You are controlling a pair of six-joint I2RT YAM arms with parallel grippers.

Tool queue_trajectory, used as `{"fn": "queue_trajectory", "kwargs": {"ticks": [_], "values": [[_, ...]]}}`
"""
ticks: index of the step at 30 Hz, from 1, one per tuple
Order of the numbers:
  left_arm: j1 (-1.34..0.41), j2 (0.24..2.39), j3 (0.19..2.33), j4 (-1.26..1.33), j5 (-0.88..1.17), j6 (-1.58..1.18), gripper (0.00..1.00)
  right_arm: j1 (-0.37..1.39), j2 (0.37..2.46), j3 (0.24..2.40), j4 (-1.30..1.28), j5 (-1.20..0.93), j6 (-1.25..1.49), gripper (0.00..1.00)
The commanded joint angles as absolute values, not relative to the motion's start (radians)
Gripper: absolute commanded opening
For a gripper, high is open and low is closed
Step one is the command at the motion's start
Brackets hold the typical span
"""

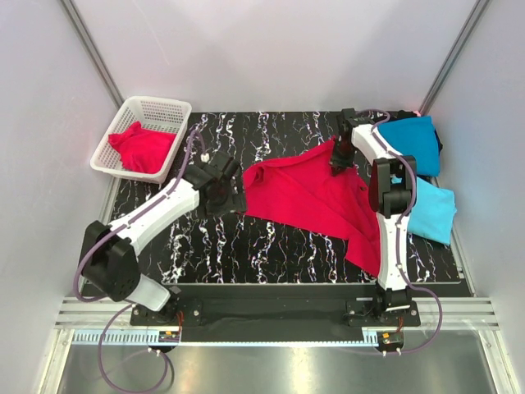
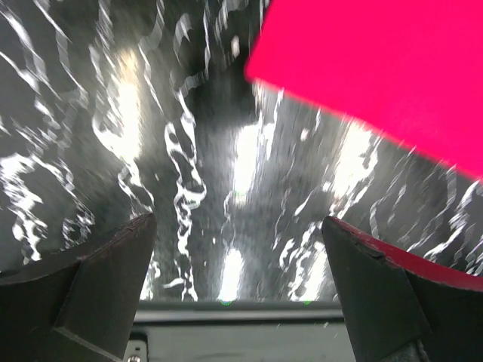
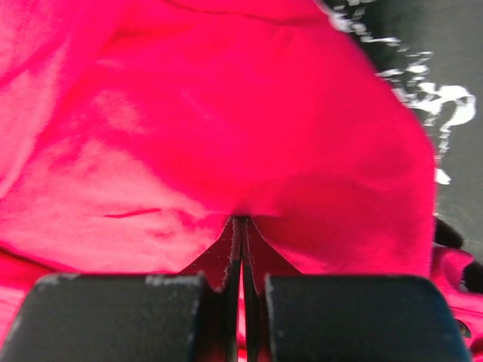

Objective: Fold and stack the t-shirts
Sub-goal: Flatten the tshirt out

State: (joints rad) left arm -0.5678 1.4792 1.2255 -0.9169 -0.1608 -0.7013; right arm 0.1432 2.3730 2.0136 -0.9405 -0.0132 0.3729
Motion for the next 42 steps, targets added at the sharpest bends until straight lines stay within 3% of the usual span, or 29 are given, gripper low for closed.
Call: {"fn": "queue_trajectory", "kwargs": {"ticks": [1,7,15,24,36,37,41,42], "values": [[-0.578,1.479,1.155,-0.849,-0.080,-0.733,0.99,0.166,2.391,2.063,-0.962,-0.066,0.361,0.00],[-0.578,1.580,1.126,-0.692,-0.067,-0.814,0.99,0.181,2.292,2.033,-0.927,-0.103,0.345,0.00],[-0.578,1.839,1.272,-0.641,-0.118,-0.842,0.98,0.190,2.067,1.873,-0.881,-0.152,0.362,0.03],[-0.566,1.925,1.333,-0.627,-0.221,-0.882,0.73,0.262,1.703,1.626,-0.848,-0.153,0.379,0.04],[-0.554,1.971,1.316,-0.669,-0.336,-0.922,0.68,0.317,1.460,1.387,-0.841,-0.173,0.429,0.04],[-0.554,1.979,1.319,-0.667,-0.330,-0.922,0.65,0.321,1.454,1.375,-0.839,-0.169,0.439,0.04],[-0.554,1.996,1.327,-0.652,-0.296,-0.919,0.36,0.340,1.414,1.286,-0.848,-0.146,0.460,0.04],[-0.554,1.997,1.328,-0.650,-0.290,-0.917,0.35,0.344,1.393,1.269,-0.856,-0.132,0.469,0.04]]}}
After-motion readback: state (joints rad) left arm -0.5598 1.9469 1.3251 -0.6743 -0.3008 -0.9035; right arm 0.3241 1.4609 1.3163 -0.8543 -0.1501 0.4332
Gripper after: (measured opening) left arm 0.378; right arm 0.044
